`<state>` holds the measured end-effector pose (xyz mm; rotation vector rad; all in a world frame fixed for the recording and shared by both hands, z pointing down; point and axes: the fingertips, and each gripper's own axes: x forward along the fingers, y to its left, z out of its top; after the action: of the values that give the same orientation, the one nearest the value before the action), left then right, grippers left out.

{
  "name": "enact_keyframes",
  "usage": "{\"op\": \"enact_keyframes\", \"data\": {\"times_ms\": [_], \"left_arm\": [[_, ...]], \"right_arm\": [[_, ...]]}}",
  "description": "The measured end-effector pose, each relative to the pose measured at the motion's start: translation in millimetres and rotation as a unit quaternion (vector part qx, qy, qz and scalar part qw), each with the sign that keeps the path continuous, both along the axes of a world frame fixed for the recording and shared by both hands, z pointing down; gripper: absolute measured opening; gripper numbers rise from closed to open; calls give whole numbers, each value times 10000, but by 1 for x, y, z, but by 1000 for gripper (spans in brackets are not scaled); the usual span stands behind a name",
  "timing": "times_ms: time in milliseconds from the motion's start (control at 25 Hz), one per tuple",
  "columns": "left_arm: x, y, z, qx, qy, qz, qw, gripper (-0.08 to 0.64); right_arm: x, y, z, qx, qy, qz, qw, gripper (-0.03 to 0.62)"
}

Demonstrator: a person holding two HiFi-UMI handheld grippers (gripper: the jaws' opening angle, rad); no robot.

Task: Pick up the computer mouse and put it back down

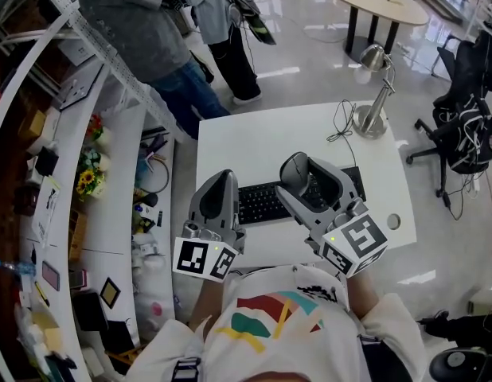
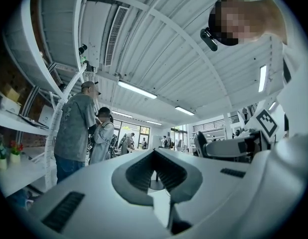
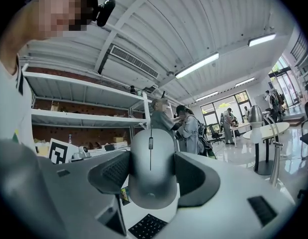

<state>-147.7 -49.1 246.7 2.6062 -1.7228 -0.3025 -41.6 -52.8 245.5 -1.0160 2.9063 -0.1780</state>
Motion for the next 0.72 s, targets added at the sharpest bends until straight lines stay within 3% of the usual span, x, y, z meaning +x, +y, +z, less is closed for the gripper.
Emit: {"op": "enact_keyframes", "data": {"times_ms": [720], "left_arm": [[6,2,-12,191,261,68,9995,46]], "right_arm": [[3,6,-6,93,36,-61,9999,284]]}}
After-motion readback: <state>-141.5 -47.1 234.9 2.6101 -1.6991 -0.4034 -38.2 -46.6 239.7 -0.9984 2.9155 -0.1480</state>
